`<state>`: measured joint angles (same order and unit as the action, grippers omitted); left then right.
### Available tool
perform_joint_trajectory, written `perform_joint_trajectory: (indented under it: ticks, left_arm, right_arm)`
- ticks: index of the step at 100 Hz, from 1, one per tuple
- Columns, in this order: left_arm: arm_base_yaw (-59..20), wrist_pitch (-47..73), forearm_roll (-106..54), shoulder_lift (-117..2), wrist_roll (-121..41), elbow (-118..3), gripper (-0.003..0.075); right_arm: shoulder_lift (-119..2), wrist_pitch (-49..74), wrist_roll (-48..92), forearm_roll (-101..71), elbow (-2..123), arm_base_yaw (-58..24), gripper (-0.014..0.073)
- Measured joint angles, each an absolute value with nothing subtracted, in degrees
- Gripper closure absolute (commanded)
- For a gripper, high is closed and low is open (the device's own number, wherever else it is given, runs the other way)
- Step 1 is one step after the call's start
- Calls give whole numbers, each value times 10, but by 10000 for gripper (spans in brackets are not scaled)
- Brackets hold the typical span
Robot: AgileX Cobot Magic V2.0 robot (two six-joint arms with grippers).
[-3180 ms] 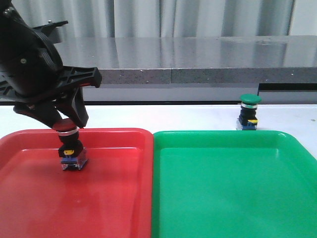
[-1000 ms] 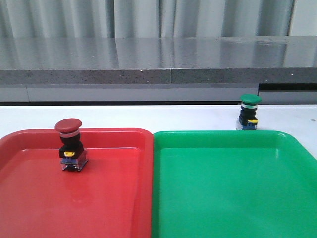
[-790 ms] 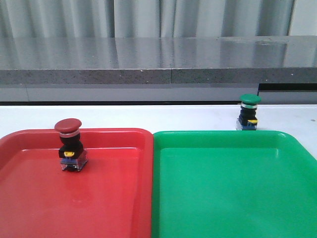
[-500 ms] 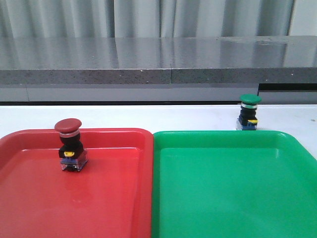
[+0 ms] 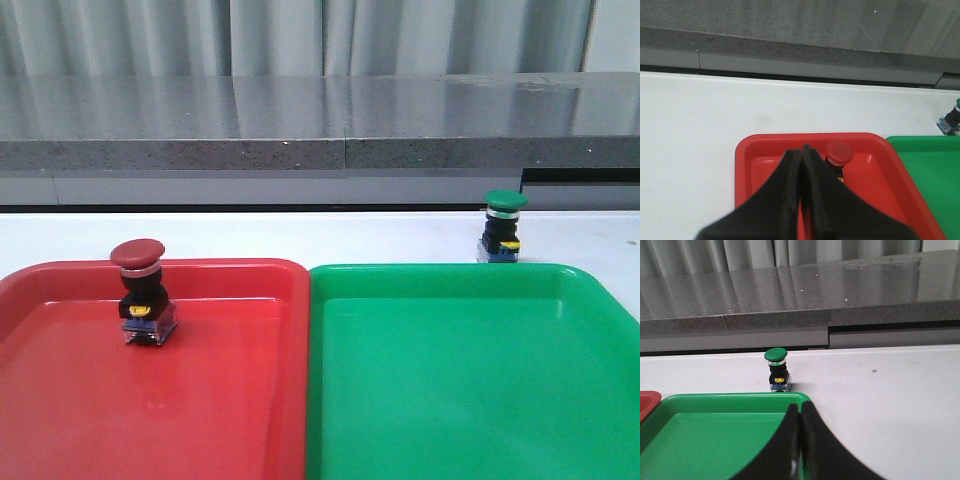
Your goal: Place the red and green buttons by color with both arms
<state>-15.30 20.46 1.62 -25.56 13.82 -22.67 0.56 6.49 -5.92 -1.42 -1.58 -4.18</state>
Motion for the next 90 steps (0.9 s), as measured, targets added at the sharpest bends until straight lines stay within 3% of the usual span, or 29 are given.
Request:
perform_joint_trajectory:
  ticks: [32,59,90]
  left_arm:
    - [-134,50,39,-206,138,-148,739]
    - [-67,37,42,-97,138,-51,739]
    - [-63,38,59,3,138,1,739]
  right_arm:
    - [6,65,-59,-14,-16,-42,694]
    - [6,65,-59,-14,-16,-42,694]
    - [6,66,-59,-14,-16,-42,694]
